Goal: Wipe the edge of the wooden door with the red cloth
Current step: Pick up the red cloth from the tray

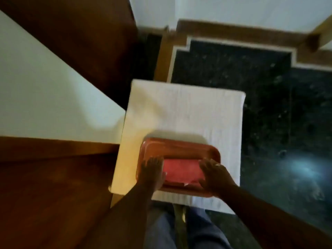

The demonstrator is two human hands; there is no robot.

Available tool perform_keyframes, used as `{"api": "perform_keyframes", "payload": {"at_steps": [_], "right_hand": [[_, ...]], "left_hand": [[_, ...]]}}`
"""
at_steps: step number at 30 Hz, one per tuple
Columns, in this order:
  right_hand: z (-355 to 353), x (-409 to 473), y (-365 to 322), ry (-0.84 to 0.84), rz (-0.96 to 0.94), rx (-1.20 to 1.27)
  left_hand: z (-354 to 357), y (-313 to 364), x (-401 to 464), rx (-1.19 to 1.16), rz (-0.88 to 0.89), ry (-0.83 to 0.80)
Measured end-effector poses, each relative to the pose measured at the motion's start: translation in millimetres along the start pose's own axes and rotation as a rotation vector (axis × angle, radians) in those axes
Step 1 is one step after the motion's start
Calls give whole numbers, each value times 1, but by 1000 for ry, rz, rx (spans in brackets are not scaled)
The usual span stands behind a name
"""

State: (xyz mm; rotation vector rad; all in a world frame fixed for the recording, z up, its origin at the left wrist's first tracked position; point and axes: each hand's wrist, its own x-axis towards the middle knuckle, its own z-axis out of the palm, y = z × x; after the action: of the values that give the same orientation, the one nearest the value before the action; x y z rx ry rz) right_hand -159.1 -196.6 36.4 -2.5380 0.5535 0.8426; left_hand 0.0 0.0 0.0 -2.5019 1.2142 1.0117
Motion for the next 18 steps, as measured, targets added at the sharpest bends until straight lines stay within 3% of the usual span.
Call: {"api": "perform_keyframes", "payload": {"at_steps": [2,5,10,12,15,18], "right_hand": [[34,30,11,-29,38,22],[71,70,24,-82,99,-77],[91,99,22,27,157,-69],[86,90,21,-21,205,90],[59,65,23,-154,337,514],[12,28,21,-21,435,980]], "left_hand": [[29,-6,26,-45,-12,-45],[58,-9,58,-135,29,14],[72,-9,87,-160,122,60],[63,-8,82,-272,146,-16],[27,-4,64,-660,81,-196],[-24,-1,32,-952,25,-143]]}}
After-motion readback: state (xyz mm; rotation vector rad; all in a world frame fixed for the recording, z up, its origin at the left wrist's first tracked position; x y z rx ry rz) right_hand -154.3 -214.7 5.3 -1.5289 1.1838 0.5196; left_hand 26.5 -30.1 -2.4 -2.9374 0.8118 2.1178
